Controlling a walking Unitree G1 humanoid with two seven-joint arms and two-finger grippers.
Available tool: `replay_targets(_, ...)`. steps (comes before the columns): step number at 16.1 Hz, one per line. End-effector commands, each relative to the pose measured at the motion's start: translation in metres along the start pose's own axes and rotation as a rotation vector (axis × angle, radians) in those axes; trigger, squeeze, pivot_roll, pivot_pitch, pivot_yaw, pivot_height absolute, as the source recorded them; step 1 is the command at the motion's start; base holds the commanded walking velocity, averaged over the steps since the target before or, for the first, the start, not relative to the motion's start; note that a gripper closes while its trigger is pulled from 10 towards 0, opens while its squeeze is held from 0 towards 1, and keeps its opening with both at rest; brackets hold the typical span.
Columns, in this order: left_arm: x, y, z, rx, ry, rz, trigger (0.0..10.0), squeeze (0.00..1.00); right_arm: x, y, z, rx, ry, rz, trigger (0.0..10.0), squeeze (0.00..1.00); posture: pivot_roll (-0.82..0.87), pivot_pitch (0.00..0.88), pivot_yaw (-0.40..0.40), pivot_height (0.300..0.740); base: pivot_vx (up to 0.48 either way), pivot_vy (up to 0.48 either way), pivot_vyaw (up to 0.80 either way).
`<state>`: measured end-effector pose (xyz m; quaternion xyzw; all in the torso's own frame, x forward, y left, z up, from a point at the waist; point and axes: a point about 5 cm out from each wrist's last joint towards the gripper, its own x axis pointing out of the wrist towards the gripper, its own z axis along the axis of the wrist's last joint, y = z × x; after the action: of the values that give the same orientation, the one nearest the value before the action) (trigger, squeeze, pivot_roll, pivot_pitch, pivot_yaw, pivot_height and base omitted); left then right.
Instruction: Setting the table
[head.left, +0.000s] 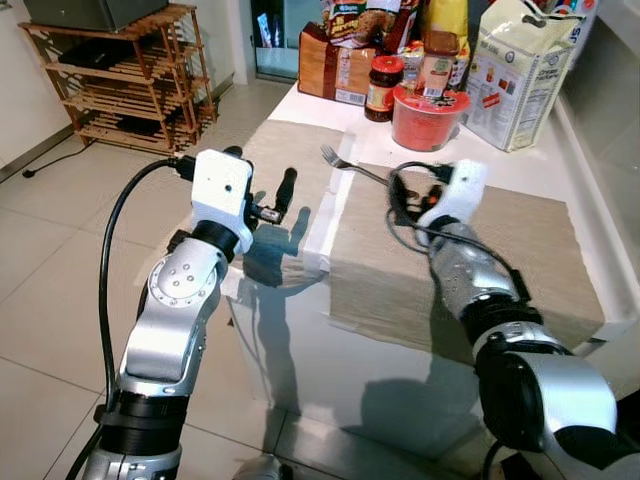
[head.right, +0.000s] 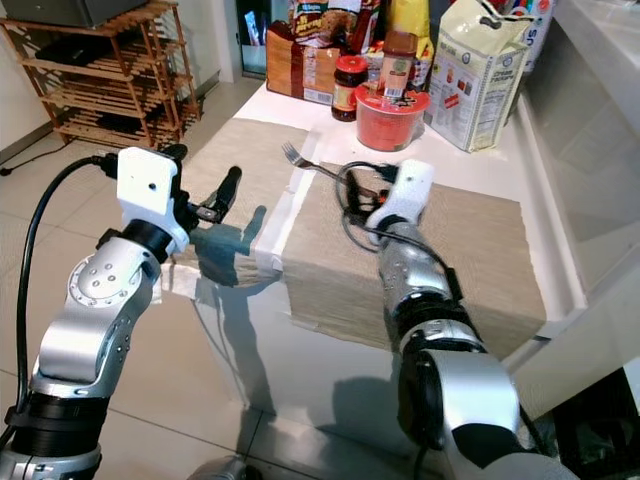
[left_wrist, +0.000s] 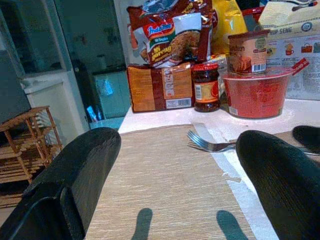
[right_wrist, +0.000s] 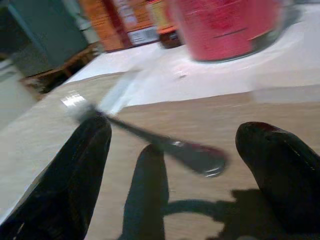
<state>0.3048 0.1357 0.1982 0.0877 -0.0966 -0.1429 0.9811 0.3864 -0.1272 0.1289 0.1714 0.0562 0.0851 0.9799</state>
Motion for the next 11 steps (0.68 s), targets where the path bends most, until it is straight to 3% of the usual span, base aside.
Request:
replay_targets(1,0.003,-0.001,0.008,0.005,-0.019,-0.013,10.0,0.0,-0.001,0.004,-0.011,0.044,0.053,0.026,10.0,0.0,0.23,0.0,-0.006,0.74,0.0,0.0,0.0)
replay_targets(6,0.005,-0.004,0.008,-0.017,-0.019,-0.006,10.0,0.0,-0.006,0.034,-0.028,0.021,0.095,0.224,10.0,0.0,0.21,0.0,-0.023,0.74,0.0,0.0,0.0)
replay_targets(9,0.005,-0.006,0.009,-0.033,-0.024,0.006,10.0,0.0,-0.026,0.044,-0.047,0.007,0.13,0.318,10.0,0.0,0.19,0.0,-0.041,0.74,0.0,0.0,0.0)
replay_targets(11,0.006,-0.008,0.009,-0.049,-0.023,0.007,10.0,0.0,-0.041,0.043,-0.047,-0.014,0.116,0.326,10.0,0.0,0.18,0.0,-0.037,0.74,0.0,0.0,0.0)
